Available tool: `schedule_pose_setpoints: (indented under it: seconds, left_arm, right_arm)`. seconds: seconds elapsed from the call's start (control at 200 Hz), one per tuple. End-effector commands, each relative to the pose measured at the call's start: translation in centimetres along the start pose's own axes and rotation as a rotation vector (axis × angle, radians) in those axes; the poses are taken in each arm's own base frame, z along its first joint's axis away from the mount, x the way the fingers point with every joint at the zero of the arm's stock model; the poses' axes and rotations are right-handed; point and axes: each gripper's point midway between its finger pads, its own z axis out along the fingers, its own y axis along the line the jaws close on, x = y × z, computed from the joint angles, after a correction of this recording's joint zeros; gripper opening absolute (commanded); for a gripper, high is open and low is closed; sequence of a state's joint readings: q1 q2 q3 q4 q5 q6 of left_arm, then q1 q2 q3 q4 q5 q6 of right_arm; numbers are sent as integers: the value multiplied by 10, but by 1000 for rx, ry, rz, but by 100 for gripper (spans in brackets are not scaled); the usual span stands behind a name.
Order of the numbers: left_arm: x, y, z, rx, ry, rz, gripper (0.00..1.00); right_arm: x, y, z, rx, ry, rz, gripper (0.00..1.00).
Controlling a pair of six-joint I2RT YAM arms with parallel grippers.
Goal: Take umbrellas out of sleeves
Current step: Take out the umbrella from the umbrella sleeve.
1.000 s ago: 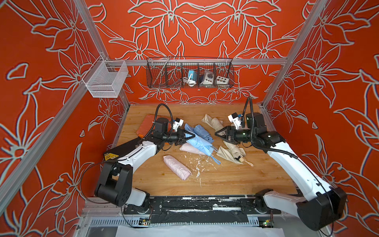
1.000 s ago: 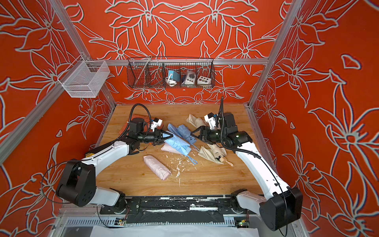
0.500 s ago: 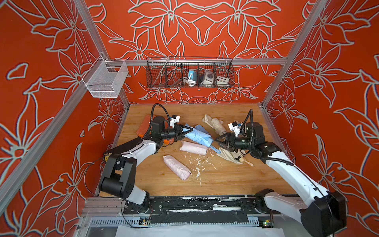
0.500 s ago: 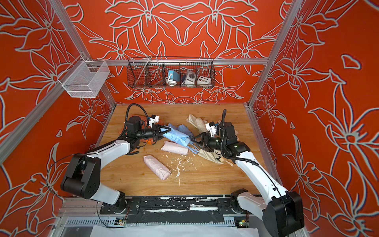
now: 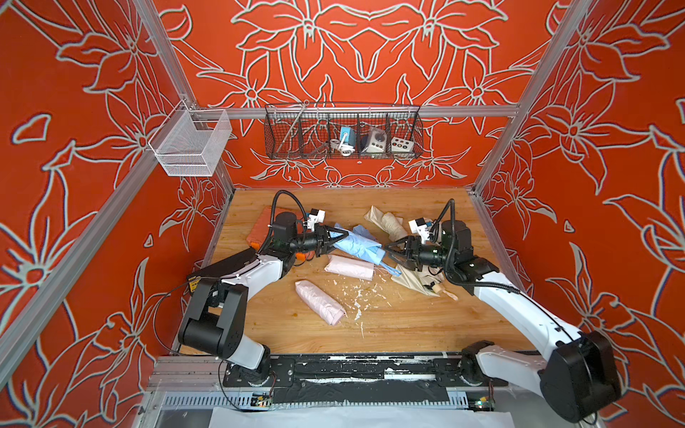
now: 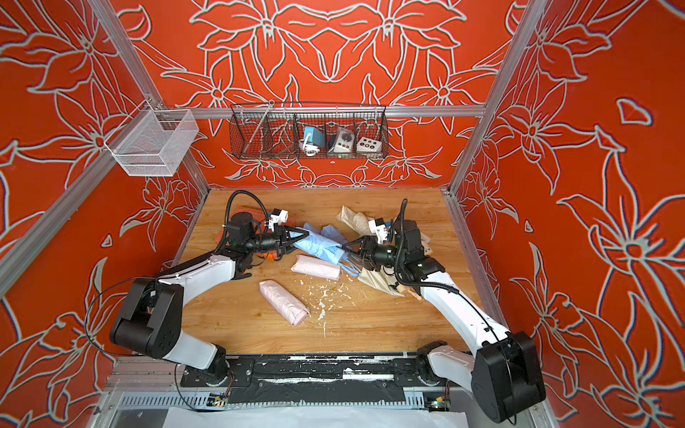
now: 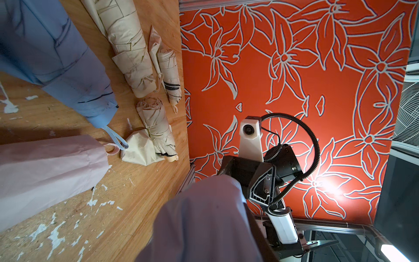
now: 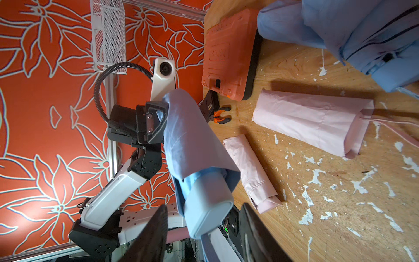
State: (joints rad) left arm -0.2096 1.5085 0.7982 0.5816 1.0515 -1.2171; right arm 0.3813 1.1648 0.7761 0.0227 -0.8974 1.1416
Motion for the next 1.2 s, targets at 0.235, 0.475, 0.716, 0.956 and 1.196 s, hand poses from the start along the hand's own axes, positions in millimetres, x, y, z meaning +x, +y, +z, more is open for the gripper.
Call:
schedule_pose_setpoints:
  seconds: [0.235, 0.475, 0.716, 0.956, 1.196]
  left_arm:
    - [2, -25, -1, 64, 18, 72, 31]
    - [3, -27, 0, 69, 22, 73, 31]
    - [4, -27, 1, 71, 25, 72, 31]
    - [4, -27, 2, 71, 29, 71, 31]
    - [4, -23, 2, 68, 27, 62, 31]
  right_arm:
    - [6, 1, 10, -33, 9, 8, 48]
    - [11, 1, 18, -32, 24, 1, 43]
    - [16, 1, 25, -35, 42, 2, 40]
    - [13, 15, 27, -96, 33, -36, 40]
    - [14, 31, 26, -169, 41, -60, 41]
